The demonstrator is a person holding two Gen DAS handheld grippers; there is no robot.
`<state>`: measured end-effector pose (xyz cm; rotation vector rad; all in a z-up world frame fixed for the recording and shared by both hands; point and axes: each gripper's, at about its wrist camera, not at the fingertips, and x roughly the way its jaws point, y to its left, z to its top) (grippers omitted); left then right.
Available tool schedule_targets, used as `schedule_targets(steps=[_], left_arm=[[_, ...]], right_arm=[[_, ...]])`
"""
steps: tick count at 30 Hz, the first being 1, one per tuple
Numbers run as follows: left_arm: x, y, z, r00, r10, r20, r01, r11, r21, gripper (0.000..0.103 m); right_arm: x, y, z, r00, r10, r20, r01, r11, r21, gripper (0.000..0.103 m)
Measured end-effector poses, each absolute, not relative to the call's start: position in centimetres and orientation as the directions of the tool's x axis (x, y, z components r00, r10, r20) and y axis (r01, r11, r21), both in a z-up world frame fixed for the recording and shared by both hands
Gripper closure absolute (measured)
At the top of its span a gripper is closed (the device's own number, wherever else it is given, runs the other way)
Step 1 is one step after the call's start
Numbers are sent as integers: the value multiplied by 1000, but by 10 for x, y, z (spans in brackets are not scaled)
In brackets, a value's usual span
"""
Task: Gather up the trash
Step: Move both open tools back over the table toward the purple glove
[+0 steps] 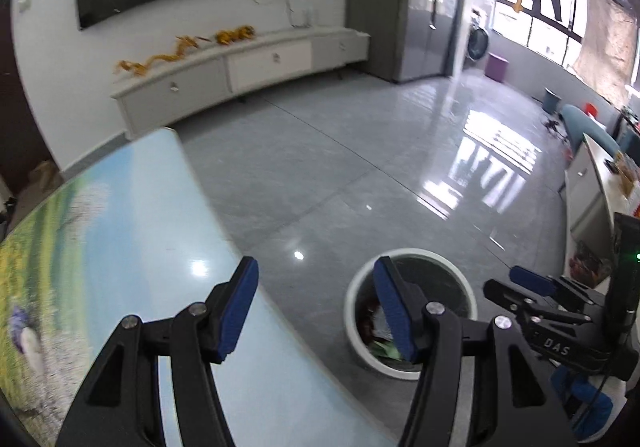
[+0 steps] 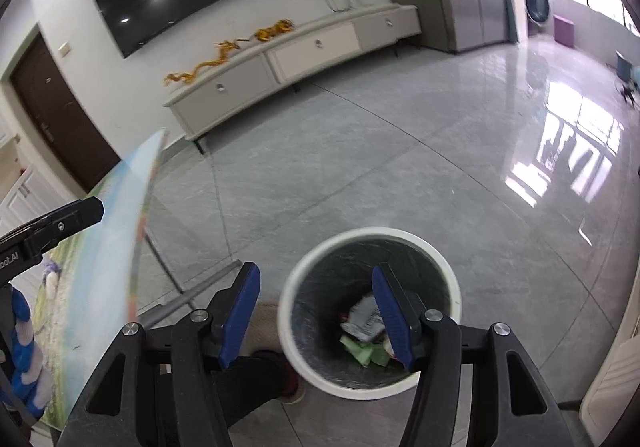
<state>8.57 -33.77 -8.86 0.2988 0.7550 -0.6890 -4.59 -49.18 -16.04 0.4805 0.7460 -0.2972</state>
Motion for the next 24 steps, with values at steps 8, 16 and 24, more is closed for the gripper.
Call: schedule_targets(steps=[8, 16, 24], left_arm=[[67, -247, -49, 697, -376, -611, 545, 832, 109, 45], [56, -134, -27, 783, -287, -551, 407, 907, 107, 45], [41, -49, -13, 839, -197, -507, 268, 961, 70, 44]], right_arm=[[-24, -421, -121, 746, -39, -665, 274, 928, 253, 41], [-7, -341, -85, 780, 27, -626, 125, 972, 197, 35], [4, -269, -60, 791, 83, -606, -9, 992, 125, 30]])
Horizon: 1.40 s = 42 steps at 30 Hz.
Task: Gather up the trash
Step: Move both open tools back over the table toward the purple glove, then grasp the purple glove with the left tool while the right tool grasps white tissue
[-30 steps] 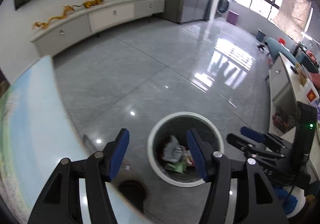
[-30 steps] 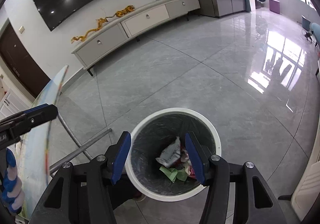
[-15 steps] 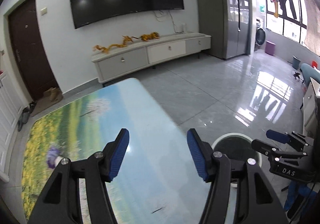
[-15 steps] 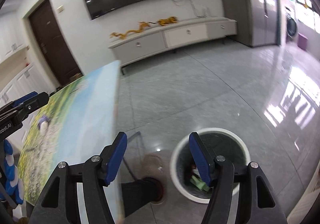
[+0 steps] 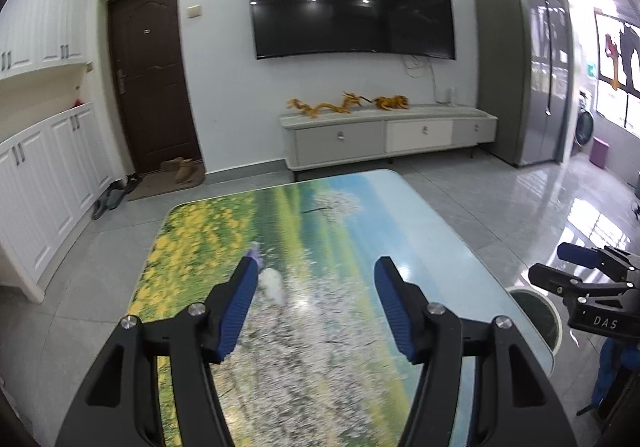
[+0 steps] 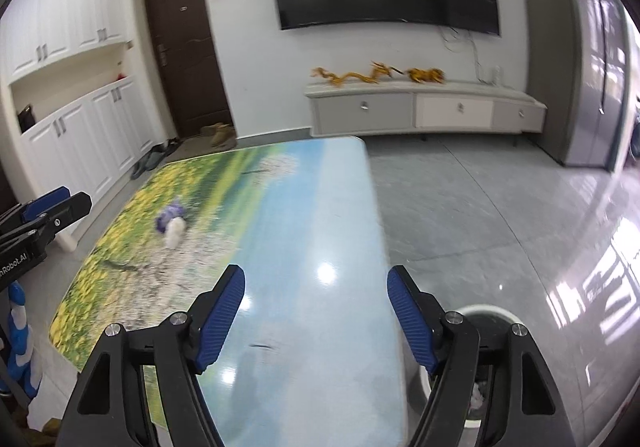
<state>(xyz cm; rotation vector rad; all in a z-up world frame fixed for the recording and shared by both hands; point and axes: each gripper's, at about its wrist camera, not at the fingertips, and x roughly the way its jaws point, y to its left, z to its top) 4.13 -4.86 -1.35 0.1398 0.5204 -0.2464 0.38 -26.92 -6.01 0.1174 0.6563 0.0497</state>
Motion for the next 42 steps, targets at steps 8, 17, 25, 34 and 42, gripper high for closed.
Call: schedule_targets(steps=[8, 17, 25, 34, 42], left_arm=[[31, 1, -13, 865, -137, -482, 169, 985, 24, 43], [30, 37, -26, 860, -120, -496, 122, 992, -28, 43], [46, 64, -49, 828, -116, -548, 101, 993, -59, 43], [104, 99, -86, 727, -194, -659, 152, 981, -120, 43], [176, 71, -111, 622, -317, -716, 319, 938, -138, 44]], right_arm=[[2, -221, -40, 815, 97, -572, -80, 995, 55, 28], [3, -190, -36, 810, 92, -580, -108, 994, 7, 28], [20, -173, -43, 783, 92, -615, -137, 990, -25, 28], [70, -150, -67, 717, 185, -672, -248, 969, 2, 33], [129, -136, -97, 654, 268, -707, -320, 945, 62, 43]])
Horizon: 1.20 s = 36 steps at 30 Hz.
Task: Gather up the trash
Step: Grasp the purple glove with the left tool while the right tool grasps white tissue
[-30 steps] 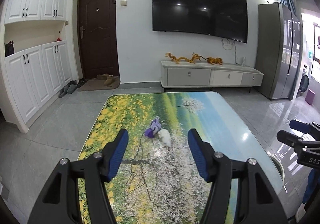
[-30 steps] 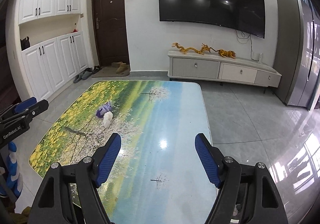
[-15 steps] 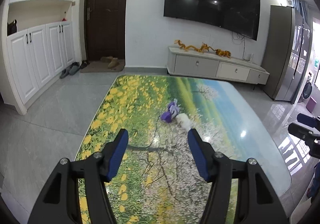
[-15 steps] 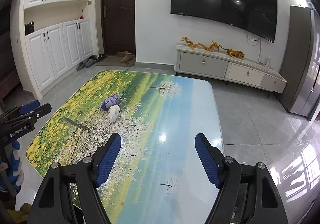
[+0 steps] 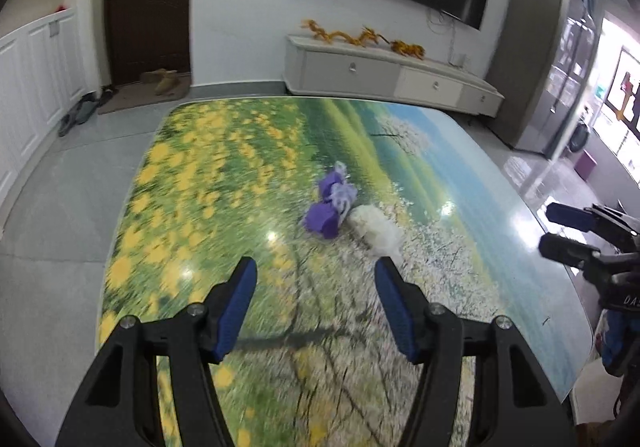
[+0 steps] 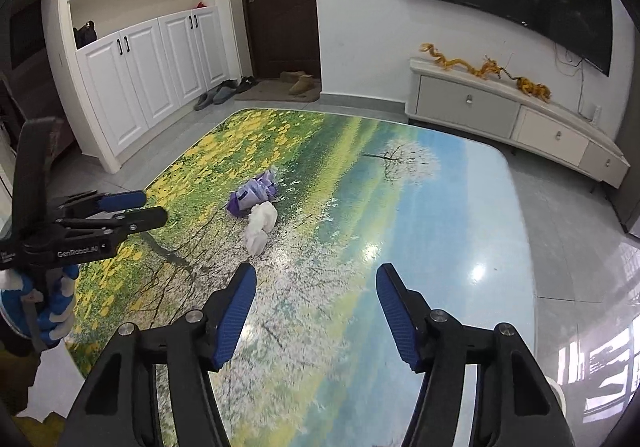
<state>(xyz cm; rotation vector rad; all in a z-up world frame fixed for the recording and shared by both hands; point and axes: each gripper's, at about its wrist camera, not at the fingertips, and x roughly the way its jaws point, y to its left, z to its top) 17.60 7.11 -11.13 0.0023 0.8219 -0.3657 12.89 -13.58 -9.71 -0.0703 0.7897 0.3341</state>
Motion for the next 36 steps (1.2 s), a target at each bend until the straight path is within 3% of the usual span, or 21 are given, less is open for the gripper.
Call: schedule_targets(steps=[5, 8, 10, 12, 16, 20, 24, 27, 36], left_arm=[[229, 42, -123, 566, -358, -743, 371, 915, -158, 44], [257, 32, -136, 521, -363, -772, 364, 913, -184, 56], [276, 30, -149, 488, -362, -794, 337, 917, -212, 70], [286, 36, -156, 473, -380, -795, 319, 915, -247, 75], [288, 48, -159, 480, -412, -775, 311, 905, -289, 76], [281, 60, -160, 503, -407, -763, 285, 911, -298, 76], [268, 76, -154, 527, -395, -753, 258, 918, -301, 77], [255, 83, -148, 538, -384, -750, 249, 923, -294, 77], [198, 79, -99, 598, -359, -717, 254, 933, -255, 77]], right_arm=[[157, -131, -115, 620, 300, -725, -346, 934, 90, 44], [170, -124, -125, 595, 327, -734, -368, 923, 113, 44], [180, -118, -131, 576, 348, -740, -388, 913, 127, 44], [189, -111, -136, 559, 365, -745, -408, 903, 137, 44], [206, -91, -148, 522, 402, -752, -455, 877, 153, 45], [226, -76, -162, 477, 445, -758, -480, 854, 199, 52], [236, -68, -172, 450, 456, -767, -482, 848, 221, 76], [231, -67, -171, 451, 463, -763, -486, 844, 226, 87], [168, -92, -112, 549, 472, -689, -489, 851, 193, 91]])
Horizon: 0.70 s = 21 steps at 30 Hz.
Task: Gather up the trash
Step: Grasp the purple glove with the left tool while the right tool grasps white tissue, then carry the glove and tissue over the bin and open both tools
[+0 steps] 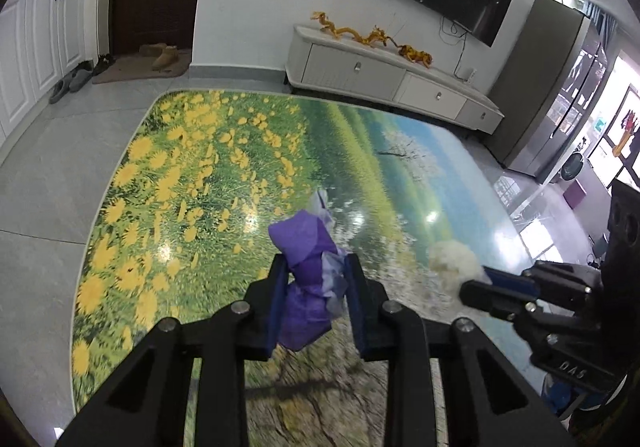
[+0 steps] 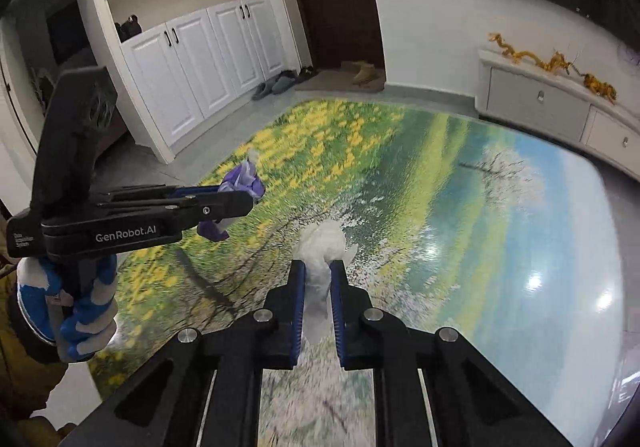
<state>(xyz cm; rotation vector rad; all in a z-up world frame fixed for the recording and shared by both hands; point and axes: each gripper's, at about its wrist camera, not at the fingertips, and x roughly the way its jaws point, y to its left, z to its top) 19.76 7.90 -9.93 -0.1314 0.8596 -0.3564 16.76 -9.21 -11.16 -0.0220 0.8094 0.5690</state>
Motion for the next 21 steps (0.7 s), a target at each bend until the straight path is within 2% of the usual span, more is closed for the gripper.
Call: schedule_targets(steps=[10, 14, 21], left_arm=[[110, 1, -33, 677, -344, -650, 380, 920, -91, 77], [89, -53, -21, 668, -382, -639, 466, 884, -41, 77], [73, -174, -29, 581, -451, -678, 635, 772, 30, 76]], right_arm=[[74, -194, -58, 723, 353, -594, -317, 933, 169, 91], [40, -253, -60, 767, 267, -583, -195, 963, 185, 91], [-10, -360, -88, 794, 101, -599, 49, 972, 229, 91]])
